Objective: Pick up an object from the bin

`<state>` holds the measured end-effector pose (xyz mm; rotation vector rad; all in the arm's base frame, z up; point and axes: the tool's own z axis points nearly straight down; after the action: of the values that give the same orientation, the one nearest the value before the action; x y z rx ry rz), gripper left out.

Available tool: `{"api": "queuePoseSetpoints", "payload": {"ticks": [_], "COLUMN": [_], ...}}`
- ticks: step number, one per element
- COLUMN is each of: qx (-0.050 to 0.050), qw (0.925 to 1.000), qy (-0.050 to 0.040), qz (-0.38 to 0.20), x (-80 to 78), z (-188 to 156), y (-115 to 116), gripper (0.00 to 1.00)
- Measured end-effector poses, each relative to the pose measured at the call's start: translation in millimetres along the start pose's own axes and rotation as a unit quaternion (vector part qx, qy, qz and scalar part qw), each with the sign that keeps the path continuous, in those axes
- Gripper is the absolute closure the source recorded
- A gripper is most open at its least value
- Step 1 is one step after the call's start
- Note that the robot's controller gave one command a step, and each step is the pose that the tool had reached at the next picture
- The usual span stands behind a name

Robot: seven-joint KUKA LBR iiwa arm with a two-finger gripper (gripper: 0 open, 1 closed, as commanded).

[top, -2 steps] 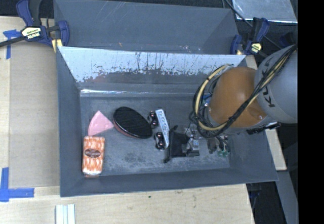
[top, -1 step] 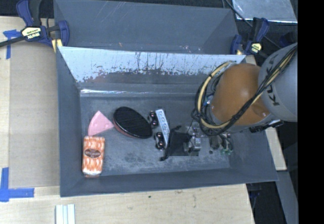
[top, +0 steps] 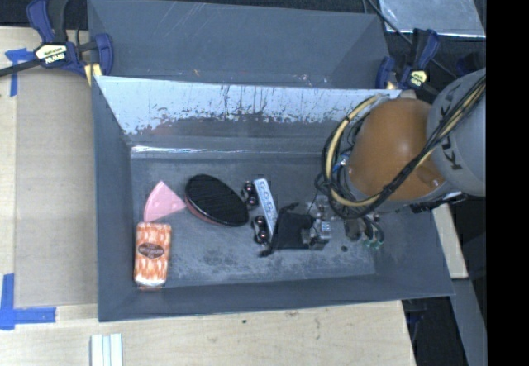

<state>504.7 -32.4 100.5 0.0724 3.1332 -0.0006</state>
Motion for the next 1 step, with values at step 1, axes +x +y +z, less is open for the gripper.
{"api": "queuePoseSetpoints", "payload": {"ticks": [1], "qx": [0.000], "qw": [1.0000], "qy": [0.0011], "qz": [0.000], "x": [0.4], "z": [-10.5], "y": [-0.1], "gripper": [1.00]}}
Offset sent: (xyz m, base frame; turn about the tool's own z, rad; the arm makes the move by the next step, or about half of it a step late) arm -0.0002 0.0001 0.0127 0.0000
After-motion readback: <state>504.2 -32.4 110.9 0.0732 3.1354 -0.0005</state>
